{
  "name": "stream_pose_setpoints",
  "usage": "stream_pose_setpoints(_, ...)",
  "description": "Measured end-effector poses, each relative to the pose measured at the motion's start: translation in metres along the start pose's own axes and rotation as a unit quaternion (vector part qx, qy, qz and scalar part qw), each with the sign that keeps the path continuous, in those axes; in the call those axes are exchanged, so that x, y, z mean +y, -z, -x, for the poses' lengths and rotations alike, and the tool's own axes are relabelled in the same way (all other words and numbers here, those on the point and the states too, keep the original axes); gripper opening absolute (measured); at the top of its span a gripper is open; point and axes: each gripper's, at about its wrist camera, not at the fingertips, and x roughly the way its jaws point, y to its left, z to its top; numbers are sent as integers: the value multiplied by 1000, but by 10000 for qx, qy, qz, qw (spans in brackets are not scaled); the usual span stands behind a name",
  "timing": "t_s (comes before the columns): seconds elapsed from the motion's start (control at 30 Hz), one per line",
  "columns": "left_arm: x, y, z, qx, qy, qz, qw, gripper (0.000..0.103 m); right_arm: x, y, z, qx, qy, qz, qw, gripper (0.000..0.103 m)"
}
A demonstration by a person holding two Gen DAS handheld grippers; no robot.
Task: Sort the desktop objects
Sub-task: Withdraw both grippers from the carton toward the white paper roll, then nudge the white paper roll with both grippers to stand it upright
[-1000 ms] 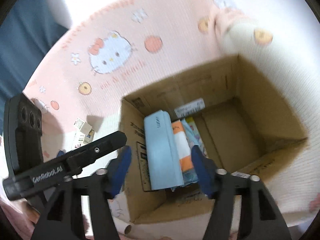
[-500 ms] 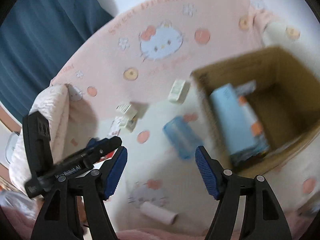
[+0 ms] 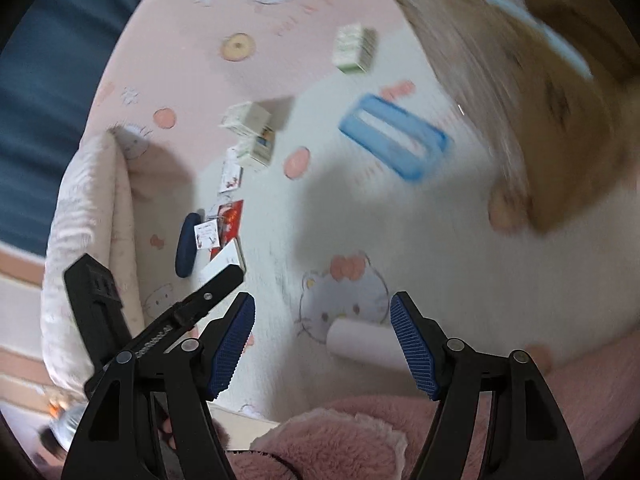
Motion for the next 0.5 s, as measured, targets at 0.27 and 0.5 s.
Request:
stream_pose_setpoints(0.27,-4,23,-25,429,-57,-256,9987,19,-60,32,-18,-201,-539,-1650,9846,13)
stream_pose_setpoints(0.5,18,27,-42,870,-16,255,9959,20,-97,40,-42,84,-623,-2421,9682,13)
